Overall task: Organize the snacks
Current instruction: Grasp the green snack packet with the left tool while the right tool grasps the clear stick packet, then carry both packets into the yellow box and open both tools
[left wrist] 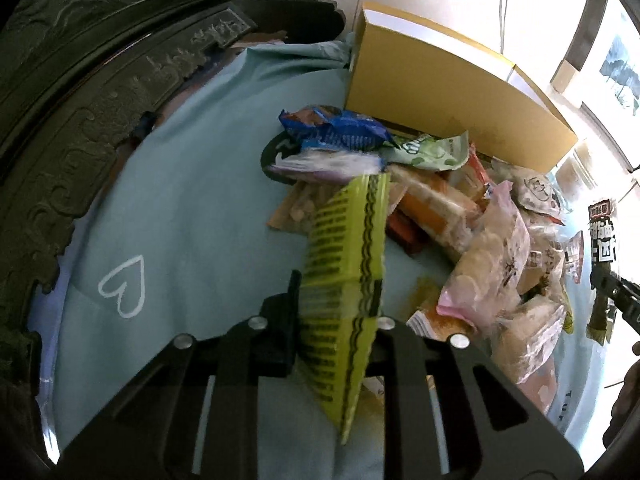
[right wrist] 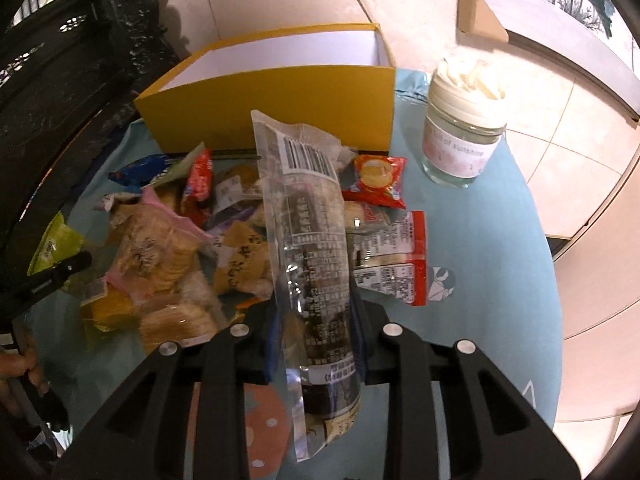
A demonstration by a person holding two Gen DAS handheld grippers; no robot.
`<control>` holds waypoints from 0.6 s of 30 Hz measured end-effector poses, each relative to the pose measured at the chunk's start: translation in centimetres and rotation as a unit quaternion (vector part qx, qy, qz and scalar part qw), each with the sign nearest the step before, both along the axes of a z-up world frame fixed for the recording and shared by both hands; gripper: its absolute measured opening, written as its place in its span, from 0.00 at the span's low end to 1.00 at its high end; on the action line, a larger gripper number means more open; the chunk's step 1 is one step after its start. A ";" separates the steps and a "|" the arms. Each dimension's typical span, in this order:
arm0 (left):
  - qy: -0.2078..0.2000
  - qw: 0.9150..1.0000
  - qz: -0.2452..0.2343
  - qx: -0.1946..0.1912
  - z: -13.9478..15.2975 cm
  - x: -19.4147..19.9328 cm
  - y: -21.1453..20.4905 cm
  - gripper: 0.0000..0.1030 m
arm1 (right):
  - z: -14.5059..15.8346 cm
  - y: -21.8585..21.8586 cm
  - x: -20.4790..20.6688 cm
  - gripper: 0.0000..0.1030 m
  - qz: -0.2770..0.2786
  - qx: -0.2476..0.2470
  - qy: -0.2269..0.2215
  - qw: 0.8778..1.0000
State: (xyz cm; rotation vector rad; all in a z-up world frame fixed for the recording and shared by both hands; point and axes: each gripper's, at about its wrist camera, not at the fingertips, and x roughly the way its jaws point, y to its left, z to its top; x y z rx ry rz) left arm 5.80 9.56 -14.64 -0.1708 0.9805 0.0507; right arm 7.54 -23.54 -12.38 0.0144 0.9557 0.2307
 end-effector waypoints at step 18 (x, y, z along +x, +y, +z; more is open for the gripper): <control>-0.110 0.991 -0.065 -0.035 13.8 1.3 -5.3 0.17 | 10.8 1.3 0.9 0.28 0.034 0.037 -0.063 0.997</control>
